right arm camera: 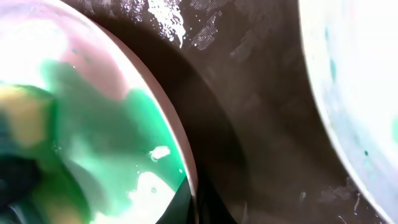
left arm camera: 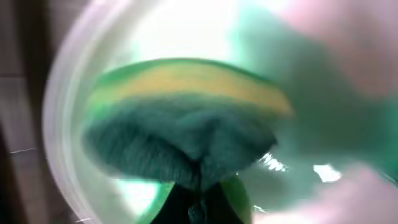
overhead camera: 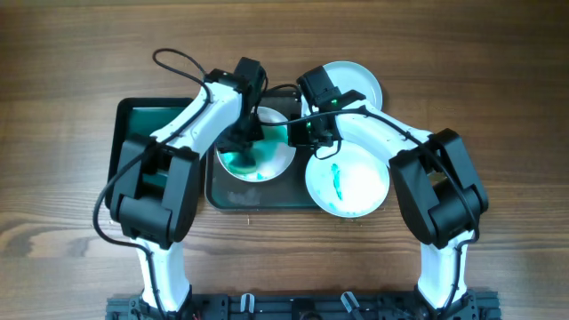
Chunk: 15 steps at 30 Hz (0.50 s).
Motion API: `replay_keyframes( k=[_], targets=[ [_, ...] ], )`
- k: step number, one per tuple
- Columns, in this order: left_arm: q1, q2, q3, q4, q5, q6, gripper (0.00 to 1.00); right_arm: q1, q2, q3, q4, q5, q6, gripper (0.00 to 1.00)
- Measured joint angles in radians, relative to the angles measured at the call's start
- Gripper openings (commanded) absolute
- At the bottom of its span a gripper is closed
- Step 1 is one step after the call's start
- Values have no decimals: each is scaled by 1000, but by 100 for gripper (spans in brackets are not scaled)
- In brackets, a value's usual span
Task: Clean dirty plates on tray and stack at the side
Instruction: 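Scrub the left plate with the sponge while the right gripper holds it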
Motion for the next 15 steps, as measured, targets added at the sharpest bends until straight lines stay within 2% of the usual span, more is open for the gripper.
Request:
replay_keyframes(
  k=[2, 5, 7, 9, 12, 15],
  targets=[
    [3, 0, -2, 59, 229, 126, 4, 0, 0, 0, -1, -1, 0, 4],
    [-1, 0, -4, 165, 335, 187, 4, 0, 0, 0, -2, -1, 0, 4],
    [-1, 0, -4, 198, 287, 175, 4, 0, 0, 0, -2, -1, 0, 4],
    [6, 0, -3, 195, 121, 94, 4, 0, 0, 0, -2, 0, 0, 4],
    [40, -3, 33, 46, -2, 12, 4, 0, 0, 0, -3, 2, 0, 4],
    [83, -51, 90, -119, -56, -23, 4, 0, 0, 2, -5, 6, -7, 4]
  ],
)
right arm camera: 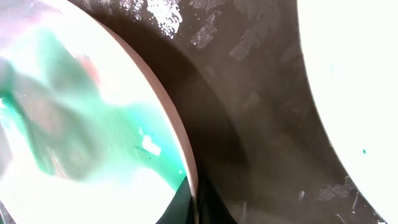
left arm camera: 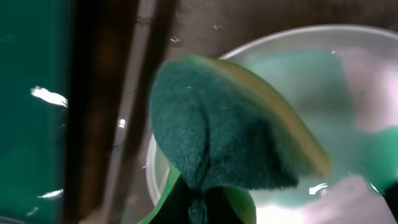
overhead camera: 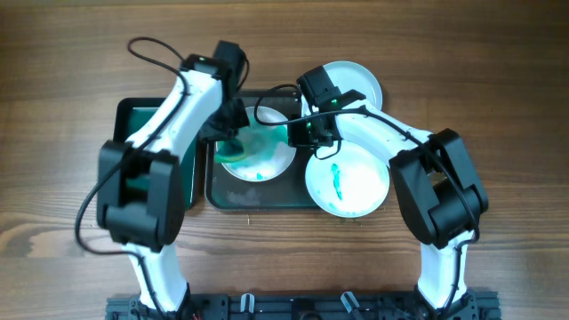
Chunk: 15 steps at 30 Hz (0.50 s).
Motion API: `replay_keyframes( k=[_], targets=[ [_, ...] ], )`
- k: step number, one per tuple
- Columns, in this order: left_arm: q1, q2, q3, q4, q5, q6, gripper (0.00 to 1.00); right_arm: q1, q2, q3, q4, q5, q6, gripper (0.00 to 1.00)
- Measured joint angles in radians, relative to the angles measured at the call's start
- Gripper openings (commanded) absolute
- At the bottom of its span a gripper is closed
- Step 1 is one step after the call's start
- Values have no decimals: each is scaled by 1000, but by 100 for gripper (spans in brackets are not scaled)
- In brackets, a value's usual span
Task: Clean dirty plates on tray and stack at the side
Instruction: 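Scrub the left plate with the sponge while the right gripper holds it, then lift the scrubbed plate with the right gripper and place it right of the tray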
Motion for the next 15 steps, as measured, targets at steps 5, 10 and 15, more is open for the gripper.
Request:
replay_keyframes(
  k=[5, 10, 15],
  targets=[
    [108, -285, 35, -138, -24, -4, 4, 68, -69, -2, -77, 215, -4, 4],
    [243, -369, 44, -164, -45, 31, 4, 213, -275, -2, -151, 620, -17, 4],
    [243, -369, 44, -163, -45, 37, 4, 415, -360, -2, -177, 1089, -102, 4]
  ],
)
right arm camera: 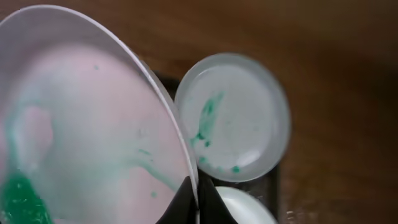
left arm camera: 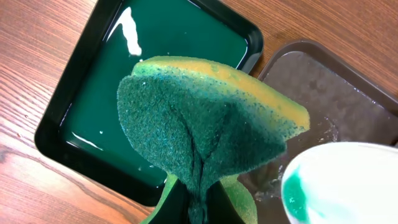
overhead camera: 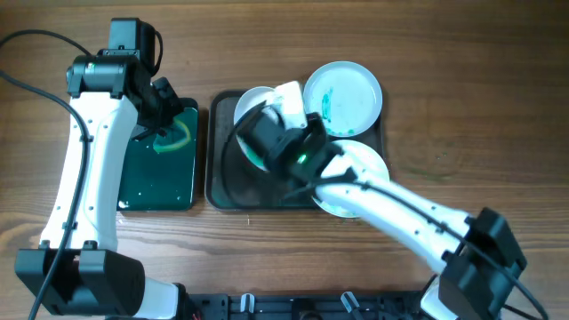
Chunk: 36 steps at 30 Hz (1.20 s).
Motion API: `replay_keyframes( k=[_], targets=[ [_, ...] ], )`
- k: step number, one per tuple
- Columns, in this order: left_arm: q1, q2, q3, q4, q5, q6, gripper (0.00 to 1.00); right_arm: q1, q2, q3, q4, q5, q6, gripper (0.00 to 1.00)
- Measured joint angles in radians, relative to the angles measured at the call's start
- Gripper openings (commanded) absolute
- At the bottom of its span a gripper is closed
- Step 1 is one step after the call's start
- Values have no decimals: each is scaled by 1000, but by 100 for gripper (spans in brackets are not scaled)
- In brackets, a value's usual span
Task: Clean dirty plates on tray and stack at the side
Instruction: 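Lift the scrubbed plate with the right gripper and place it right of the tray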
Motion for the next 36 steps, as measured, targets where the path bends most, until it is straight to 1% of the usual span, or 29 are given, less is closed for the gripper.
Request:
replay_keyframes(
  k=[2, 3, 5, 7, 9, 12, 14, 15, 17, 18, 19, 21, 23, 25, 26, 27, 29, 32, 34, 36],
  targets=[
    [0, 0, 0, 0, 0, 0, 4, 91, -1, 0, 0, 199, -45, 5],
    [0, 0, 0, 1, 0, 0, 4, 142, -1, 0, 2, 355, -68, 4],
    [0, 0, 0, 2, 0, 0, 4, 182, -1, 0, 18, 503, -103, 4],
    [0, 0, 0, 4, 0, 0, 4, 201, -1, 0, 73, 615, -176, 4],
    [0, 0, 0, 4, 0, 0, 4, 203, -1, 0, 115, 658, -228, 4],
    [0, 0, 0, 4, 0, 0, 4, 203, -1, 0, 130, 684, -270, 4],
    [0, 0, 0, 4, 0, 0, 4, 203, -2, 0, 117, 646, -283, 4],
    [0, 0, 0, 4, 0, 0, 4, 203, -2, 0, 101, 601, -285, 4],
    [0, 0, 0, 4, 0, 0, 4, 190, -4, 0, 55, 381, -260, 4],
    [0, 0, 0, 4, 0, 0, 4, 171, -6, 0, 31, 275, -216, 4],
    [-4, 0, 0, 3, 0, 0, 4, 107, -10, 0, -1, 71, -127, 4],
    [-11, 0, 0, 1, 0, 0, 4, -44, -39, -1, -10, -235, -63, 4],
    [-24, 0, 0, 1, 0, 0, 4, -275, -112, -1, -13, -529, -20, 4],
    [-50, 0, 0, 2, 0, 0, 4, -472, -184, 0, -60, -725, -2, 5],
    [-66, 0, 0, 2, 0, 0, 4, -609, -216, 0, -106, -809, 5, 4],
    [-92, 0, 0, 6, 1, 0, 4, -764, -227, 0, -147, -876, 7, 4],
    [-124, 0, 0, 24, 1, 0, 4, -988, -223, 0, -216, -980, -5, 4],
    [-143, 0, 0, 46, 3, 0, 4, -1228, -214, -37, -216, -988, -19, 4],
    [-143, 0, 0, 53, 3, 0, 4, -1298, -209, -140, -146, -958, -21, 4],
    [-143, 0, 0, 76, 3, -1, 4, -1304, -206, -251, -58, -929, -20, 4]
  ],
)
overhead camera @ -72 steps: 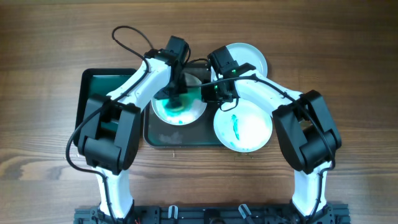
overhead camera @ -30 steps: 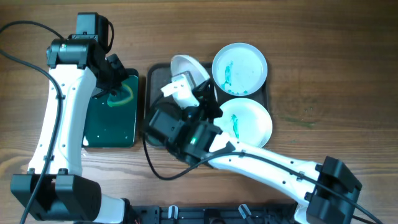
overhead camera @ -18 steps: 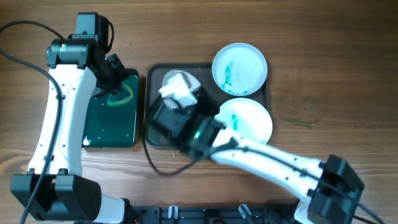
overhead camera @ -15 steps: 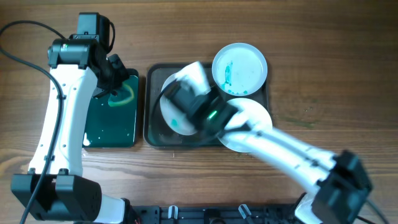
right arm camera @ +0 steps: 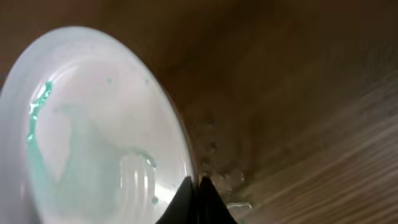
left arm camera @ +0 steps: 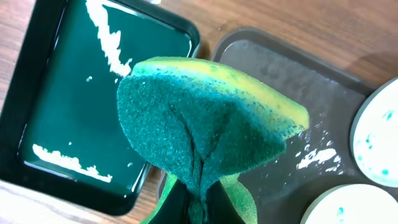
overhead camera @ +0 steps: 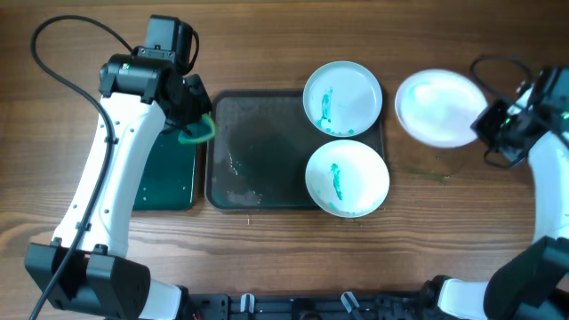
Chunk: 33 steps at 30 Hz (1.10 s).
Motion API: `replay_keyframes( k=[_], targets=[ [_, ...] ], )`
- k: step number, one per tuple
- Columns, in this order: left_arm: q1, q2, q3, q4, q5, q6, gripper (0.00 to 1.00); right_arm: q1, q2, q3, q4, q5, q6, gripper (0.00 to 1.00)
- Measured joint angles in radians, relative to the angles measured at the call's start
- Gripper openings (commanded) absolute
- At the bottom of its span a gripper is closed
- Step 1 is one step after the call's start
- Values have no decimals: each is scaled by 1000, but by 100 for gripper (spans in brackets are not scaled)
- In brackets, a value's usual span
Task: Clean dirty plates on tray and stack at the side
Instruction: 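Lift the scrubbed plate with the right gripper and place it right of the tray, then grasp the lower-right plate with the right gripper and slide it to tray center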
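My left gripper (overhead camera: 197,124) is shut on a green and yellow sponge (left arm camera: 205,130), held over the gap between the green liquid tray (overhead camera: 169,178) and the dark tray (overhead camera: 253,151). Two white plates with green smears (overhead camera: 342,96) (overhead camera: 347,178) lie on the dark tray's right side. My right gripper (overhead camera: 493,124) is shut on the rim of a mostly white plate (overhead camera: 436,107), held over the wooden table to the right of the dark tray; faint green streaks show on it (right arm camera: 93,137).
The black tray of green liquid (left arm camera: 74,106) stands at the left of the dark tray (left arm camera: 292,99). Water drops mark the wood near the held plate (right arm camera: 217,155). The left arm's cable (overhead camera: 62,36) loops over the far left of the table.
My right gripper has carried its plate from above the dark tray to the table on the right. My left gripper with the sponge has shifted right, from over the liquid tray to its right edge.
My left gripper pressed the sponge on a green-smeared plate on the dark tray while my right gripper held that plate's rim. Then the sponge was at the plate's left edge, then over the liquid tray with the plate lifted. Now the plate is at the right side.
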Motion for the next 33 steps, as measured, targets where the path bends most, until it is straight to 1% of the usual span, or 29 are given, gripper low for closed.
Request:
replay_keyframes(
  k=[3, 5, 6, 7, 8, 9, 10, 12, 14, 15, 17, 18, 20, 24, 28, 33],
  targets=[
    [0, 0, 0, 10, 0, -7, 4, 0, 6, -186, 142, 53, 25, 4],
    [0, 0, 0, 17, 0, -8, 4, 0, 15, -260, 227, 89, 29, 5],
    [-1, 0, 0, 19, 0, -8, 4, 0, 31, -284, 270, 106, 30, 23],
    [-3, 0, 0, 19, 0, -8, 4, 0, 48, -293, 306, 116, 32, 33],
    [-6, 0, 0, 20, 0, -8, 4, 0, 61, -294, 331, 120, 35, 36],
    [-13, 0, 0, 21, 0, -8, 4, 0, 72, -294, 335, 118, 29, 36],
    [-18, 0, 0, 23, 0, -8, 4, 0, 73, -288, 303, 105, 18, 37],
    [-29, 0, 0, 27, 0, -8, 4, 0, 72, -243, 137, 36, -5, 36],
    [-31, 0, 0, 27, 0, -8, 4, 17, 45, -148, -75, -104, -88, 37],
    [-31, 0, 0, 27, 0, -8, 4, 45, 17, -130, -111, -171, -130, 36],
    [-31, 0, 0, 27, 0, -8, 4, 119, 9, -128, -171, -208, -197, 36],
    [-31, 0, 0, 27, 0, -8, 4, 195, 9, -142, -156, -234, -236, 36],
    [-31, 0, 0, 27, 0, -8, 4, 275, 9, -182, -84, -225, -259, 33],
    [-31, 0, 0, 27, 0, -8, 4, 384, 16, -247, 38, -188, -276, 27],
    [-31, 0, 0, 27, 0, -8, 4, 447, 36, -273, 80, -158, -276, 24],
    [-31, 0, 0, 27, 0, -8, 4, 459, 44, -285, 87, -134, -276, 24]
  ],
)
